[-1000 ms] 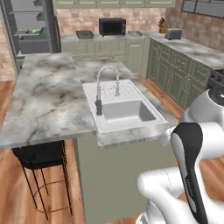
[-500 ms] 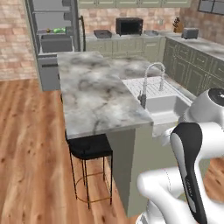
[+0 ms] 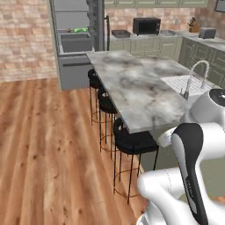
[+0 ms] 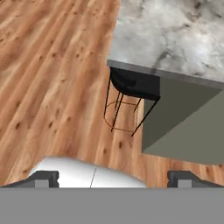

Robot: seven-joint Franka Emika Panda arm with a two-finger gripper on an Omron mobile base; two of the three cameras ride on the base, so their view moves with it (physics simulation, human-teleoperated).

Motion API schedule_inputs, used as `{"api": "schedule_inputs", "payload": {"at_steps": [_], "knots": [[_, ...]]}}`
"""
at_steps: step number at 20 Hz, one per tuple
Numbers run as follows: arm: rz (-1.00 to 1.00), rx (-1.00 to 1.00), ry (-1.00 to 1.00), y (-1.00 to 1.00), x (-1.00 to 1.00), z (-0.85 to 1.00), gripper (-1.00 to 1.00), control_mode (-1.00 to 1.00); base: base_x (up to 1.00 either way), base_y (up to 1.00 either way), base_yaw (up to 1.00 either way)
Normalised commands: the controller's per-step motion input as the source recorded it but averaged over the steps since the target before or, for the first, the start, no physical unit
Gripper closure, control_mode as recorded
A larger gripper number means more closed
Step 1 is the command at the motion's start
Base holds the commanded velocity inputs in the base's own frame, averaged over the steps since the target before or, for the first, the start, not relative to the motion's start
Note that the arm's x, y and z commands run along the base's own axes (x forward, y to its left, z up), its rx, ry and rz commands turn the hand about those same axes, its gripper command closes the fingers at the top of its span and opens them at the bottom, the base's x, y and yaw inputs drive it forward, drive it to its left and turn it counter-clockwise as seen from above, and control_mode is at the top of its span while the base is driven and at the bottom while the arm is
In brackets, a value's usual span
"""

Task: Place one corn and one chicken drumstick in each tupperware on the nearby counter, to pack two identical lunches.

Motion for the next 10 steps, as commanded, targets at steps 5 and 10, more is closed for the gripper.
{"api": "schedule_inputs", "payload": {"at_steps": [5, 10], "knots": [[0.00, 0.00, 0.00, 0.00, 0.00, 0.00, -1.00, 1.00, 0.50, 1.00, 0.01], [0.00, 0.00, 0.00, 0.00, 0.00, 0.00, -1.00, 1.00, 0.90, 0.99, 0.04]]}}
